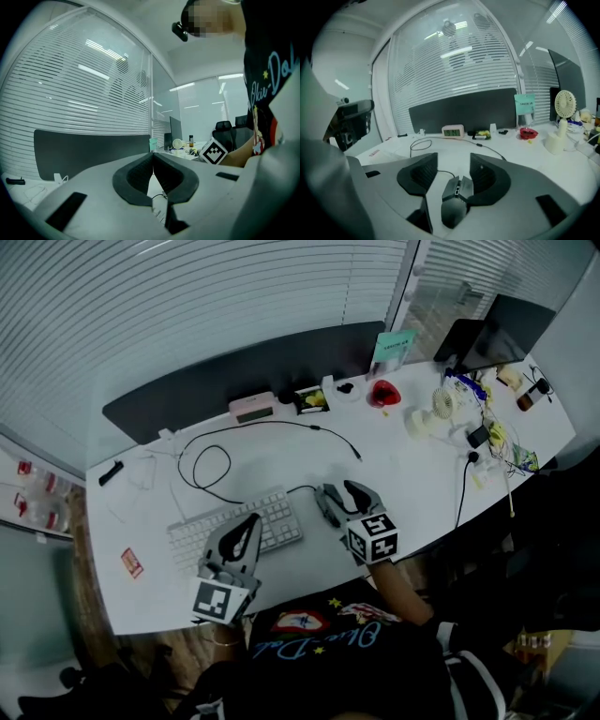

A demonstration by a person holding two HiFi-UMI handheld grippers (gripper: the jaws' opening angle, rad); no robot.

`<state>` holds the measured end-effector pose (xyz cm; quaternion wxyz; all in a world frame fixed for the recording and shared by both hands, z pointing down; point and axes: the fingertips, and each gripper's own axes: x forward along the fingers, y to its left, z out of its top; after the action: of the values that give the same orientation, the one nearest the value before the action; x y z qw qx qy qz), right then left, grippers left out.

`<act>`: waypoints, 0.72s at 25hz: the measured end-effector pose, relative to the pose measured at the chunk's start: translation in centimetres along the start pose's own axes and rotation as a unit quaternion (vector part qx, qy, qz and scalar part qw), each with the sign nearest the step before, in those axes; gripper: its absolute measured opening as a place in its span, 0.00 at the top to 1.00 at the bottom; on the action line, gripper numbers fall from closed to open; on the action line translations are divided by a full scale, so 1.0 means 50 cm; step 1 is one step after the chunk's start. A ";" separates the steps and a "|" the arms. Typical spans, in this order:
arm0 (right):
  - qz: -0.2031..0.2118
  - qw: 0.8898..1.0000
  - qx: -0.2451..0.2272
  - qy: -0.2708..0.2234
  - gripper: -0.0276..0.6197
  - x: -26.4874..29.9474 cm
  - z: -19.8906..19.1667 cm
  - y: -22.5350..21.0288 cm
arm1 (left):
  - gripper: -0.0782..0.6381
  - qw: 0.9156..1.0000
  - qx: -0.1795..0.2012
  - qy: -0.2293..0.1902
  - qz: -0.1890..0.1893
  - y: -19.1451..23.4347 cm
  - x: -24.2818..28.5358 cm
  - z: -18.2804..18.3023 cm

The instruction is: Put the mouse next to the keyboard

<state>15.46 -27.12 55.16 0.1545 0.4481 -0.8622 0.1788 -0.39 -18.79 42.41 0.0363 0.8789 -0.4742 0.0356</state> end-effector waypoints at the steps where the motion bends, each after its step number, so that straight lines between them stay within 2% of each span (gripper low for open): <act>1: -0.001 1.000 -0.002 -0.016 0.71 -0.008 0.019 0.002 | 0.89 1.000 0.000 -0.001 0.000 0.000 -0.001 0.000; 4: 0.008 0.998 -0.007 -0.058 0.81 -0.031 0.071 0.017 | 0.89 1.000 0.000 -0.003 0.002 0.004 -0.004 -0.002; 8: 0.053 0.993 -0.017 -0.100 0.94 -0.055 0.125 0.056 | 0.89 1.000 -0.006 0.001 0.007 0.010 -0.009 -0.008; 11: 0.076 0.991 -0.026 -0.111 0.95 -0.068 0.148 0.080 | 0.89 1.000 -0.008 0.001 0.011 0.014 -0.014 -0.012; 18: 0.085 0.990 -0.030 -0.109 0.96 -0.067 0.160 0.093 | 0.89 1.000 -0.012 0.003 0.021 0.030 -0.024 -0.018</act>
<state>12.60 -25.80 45.84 0.0573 0.3848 -0.9140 0.1155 -2.33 -18.55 43.23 0.0475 0.8681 -0.4930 0.0329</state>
